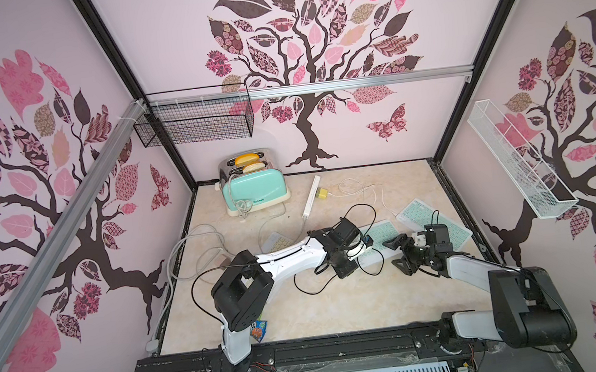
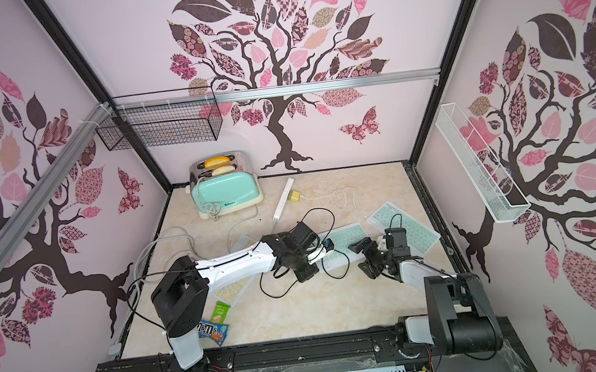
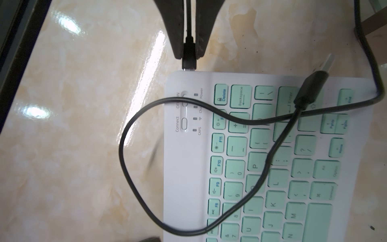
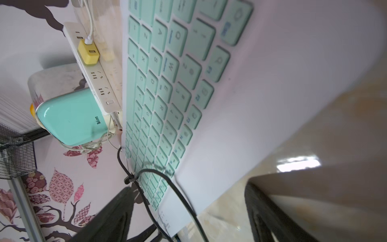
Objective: Unplug the wireless keyboard
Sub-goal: Pick up the keyboard from the center of the board.
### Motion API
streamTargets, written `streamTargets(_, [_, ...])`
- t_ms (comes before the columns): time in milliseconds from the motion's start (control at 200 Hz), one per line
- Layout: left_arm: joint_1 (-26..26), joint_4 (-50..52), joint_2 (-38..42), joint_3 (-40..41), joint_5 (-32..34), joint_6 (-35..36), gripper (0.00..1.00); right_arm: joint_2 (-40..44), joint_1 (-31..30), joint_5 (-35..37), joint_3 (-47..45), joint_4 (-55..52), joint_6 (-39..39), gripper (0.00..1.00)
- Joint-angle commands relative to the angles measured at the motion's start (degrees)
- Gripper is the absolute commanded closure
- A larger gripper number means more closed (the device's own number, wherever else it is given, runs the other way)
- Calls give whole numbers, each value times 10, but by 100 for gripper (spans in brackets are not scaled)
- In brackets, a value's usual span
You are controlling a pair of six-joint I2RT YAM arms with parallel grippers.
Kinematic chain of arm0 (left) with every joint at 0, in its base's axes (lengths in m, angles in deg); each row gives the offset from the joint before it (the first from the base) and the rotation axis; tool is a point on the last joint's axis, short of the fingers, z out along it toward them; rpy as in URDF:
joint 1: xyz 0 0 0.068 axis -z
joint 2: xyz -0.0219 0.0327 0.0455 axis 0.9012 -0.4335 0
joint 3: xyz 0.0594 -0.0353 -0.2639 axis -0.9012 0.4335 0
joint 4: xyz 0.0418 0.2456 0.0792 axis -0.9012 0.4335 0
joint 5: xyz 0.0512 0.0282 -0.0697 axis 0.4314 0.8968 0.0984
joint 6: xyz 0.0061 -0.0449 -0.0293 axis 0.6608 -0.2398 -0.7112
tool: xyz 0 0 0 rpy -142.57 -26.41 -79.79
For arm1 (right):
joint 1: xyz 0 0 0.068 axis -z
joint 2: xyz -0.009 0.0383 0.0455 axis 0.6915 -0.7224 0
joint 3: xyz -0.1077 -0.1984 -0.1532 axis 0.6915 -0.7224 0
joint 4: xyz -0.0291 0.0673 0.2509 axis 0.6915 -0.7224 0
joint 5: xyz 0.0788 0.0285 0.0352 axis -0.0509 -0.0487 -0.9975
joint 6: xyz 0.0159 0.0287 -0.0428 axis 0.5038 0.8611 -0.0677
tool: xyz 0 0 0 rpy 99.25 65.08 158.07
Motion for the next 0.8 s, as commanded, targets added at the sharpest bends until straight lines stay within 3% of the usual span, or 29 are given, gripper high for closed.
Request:
streamTargets(0, [3, 3, 18, -13, -8, -5, 100, -33, 1, 13, -40, 128, 105, 17])
streamTargets(370, [3, 0, 21, -22, -33, -40, 100, -66, -15, 72, -65, 249, 171, 32])
streamTargets(795, [3, -56, 24, -15, -109, -136, 100, -106, -44, 121, -79, 410, 197, 61])
